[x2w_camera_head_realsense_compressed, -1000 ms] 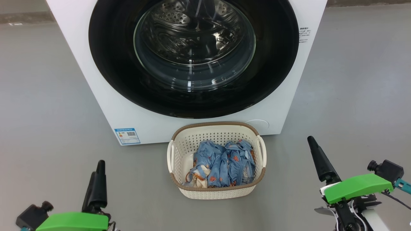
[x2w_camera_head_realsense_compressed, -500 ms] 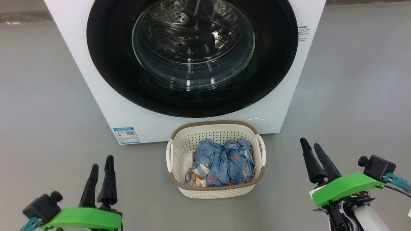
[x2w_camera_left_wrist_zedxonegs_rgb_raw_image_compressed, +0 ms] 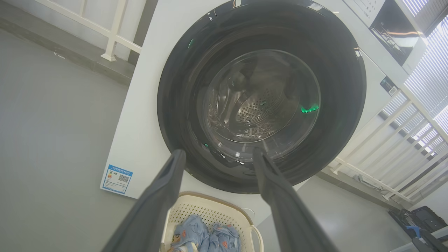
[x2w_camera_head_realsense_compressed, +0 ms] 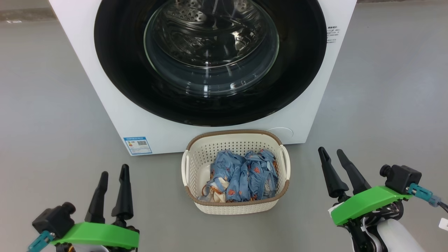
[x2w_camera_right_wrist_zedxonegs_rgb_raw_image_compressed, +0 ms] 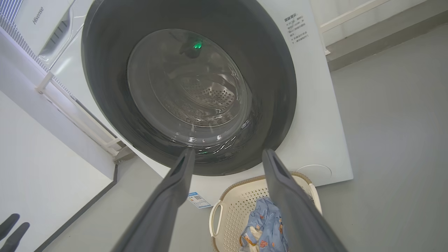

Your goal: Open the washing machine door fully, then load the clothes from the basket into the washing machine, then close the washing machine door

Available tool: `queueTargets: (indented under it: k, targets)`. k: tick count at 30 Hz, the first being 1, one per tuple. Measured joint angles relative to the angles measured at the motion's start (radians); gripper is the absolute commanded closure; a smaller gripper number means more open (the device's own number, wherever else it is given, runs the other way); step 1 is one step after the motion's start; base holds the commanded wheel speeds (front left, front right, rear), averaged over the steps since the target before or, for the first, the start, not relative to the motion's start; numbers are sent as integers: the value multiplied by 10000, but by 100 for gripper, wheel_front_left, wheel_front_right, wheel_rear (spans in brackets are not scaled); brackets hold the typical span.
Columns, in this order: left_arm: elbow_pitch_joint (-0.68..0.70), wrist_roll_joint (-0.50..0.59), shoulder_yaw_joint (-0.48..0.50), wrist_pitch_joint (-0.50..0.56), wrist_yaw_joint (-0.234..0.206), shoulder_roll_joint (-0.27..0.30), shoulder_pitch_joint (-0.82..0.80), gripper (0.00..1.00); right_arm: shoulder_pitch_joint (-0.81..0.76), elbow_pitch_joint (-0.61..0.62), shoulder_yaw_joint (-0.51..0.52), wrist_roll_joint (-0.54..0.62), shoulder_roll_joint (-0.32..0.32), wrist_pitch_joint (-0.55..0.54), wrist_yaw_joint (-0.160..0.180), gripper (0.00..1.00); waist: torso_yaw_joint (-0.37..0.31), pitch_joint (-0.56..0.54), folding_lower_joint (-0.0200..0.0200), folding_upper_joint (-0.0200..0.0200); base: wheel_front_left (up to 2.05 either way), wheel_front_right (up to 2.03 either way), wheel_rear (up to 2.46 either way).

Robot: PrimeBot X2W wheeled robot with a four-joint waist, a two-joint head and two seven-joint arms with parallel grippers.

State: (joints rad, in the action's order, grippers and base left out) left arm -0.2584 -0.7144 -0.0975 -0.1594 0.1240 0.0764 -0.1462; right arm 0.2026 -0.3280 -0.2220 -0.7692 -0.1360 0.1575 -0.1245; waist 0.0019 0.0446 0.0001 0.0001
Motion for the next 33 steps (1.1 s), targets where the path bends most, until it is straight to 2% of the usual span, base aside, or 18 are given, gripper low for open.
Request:
queueTargets:
  k: [33]
  targets:
    - [-59,3329,-326,-890,17,-4,-500,0,820,-217,-1028,2957,-357,917,-4,0,42,186,0,0,0,0,0]
